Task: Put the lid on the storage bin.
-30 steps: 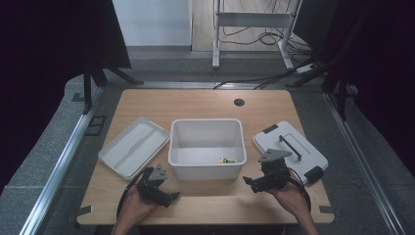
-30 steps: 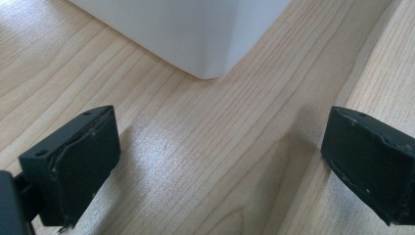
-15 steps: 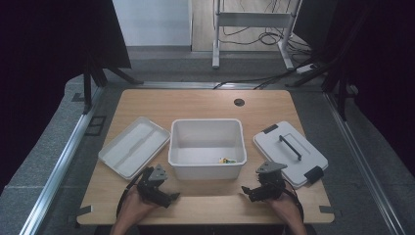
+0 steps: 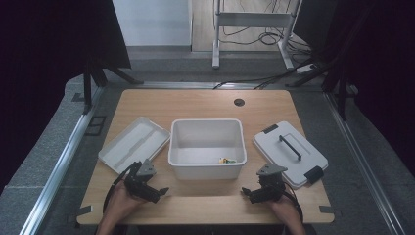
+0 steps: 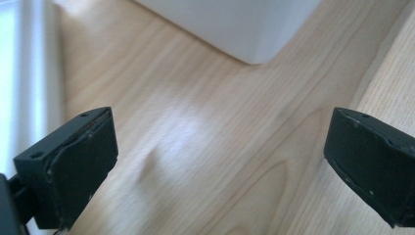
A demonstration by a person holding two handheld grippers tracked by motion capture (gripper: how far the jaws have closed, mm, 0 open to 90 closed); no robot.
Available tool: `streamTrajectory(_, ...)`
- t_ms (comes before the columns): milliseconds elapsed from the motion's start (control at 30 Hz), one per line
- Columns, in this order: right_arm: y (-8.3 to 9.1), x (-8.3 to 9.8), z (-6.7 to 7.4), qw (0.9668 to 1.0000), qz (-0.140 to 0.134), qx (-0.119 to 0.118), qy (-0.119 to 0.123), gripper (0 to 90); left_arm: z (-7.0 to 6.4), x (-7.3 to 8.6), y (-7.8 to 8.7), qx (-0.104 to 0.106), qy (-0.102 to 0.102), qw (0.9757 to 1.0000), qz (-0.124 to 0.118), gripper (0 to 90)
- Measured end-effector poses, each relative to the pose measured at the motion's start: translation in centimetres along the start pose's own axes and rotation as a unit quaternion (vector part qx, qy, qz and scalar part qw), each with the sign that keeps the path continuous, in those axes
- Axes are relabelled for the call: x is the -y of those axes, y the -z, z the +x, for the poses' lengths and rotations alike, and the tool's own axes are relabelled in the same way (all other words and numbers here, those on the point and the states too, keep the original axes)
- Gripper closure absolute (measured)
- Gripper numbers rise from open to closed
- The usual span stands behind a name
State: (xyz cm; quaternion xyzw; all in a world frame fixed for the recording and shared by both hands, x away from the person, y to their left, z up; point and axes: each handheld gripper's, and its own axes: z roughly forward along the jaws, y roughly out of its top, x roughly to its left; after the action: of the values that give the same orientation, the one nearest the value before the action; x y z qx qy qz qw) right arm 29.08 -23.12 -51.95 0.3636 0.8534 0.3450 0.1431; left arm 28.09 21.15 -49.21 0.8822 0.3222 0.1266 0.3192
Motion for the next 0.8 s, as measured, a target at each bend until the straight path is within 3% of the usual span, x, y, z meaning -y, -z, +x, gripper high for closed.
streamTrajectory(300, 0.0, 0.0, 0.0, 1.0000, 0.000, 0.000, 0.000, 0.0, 3.8, -0.8, 2.9, -0.020, 0.027, 0.9994, -0.009, 0.8)
streamTrajectory(467, 0.0, 0.0, 0.0, 1.0000, 0.000, 0.000, 0.000, 0.0, 6.6, -1.1, 4.0, -0.039, 0.047, 0.9981, -0.012, 7.4)
streamTrajectory(633, 0.0, 0.0, 0.0, 1.0000, 0.000, 0.000, 0.000, 0.0, 9.4, -1.3, 3.8, -0.047, 0.060, 0.9971, -0.002, 17.5)
streamTrajectory(800, 0.0, 0.0, 0.0, 1.0000, 0.000, 0.000, -0.001, 0.0, 11.9, -1.6, 2.7, -0.069, 0.067, 0.9952, 0.017, 32.8)
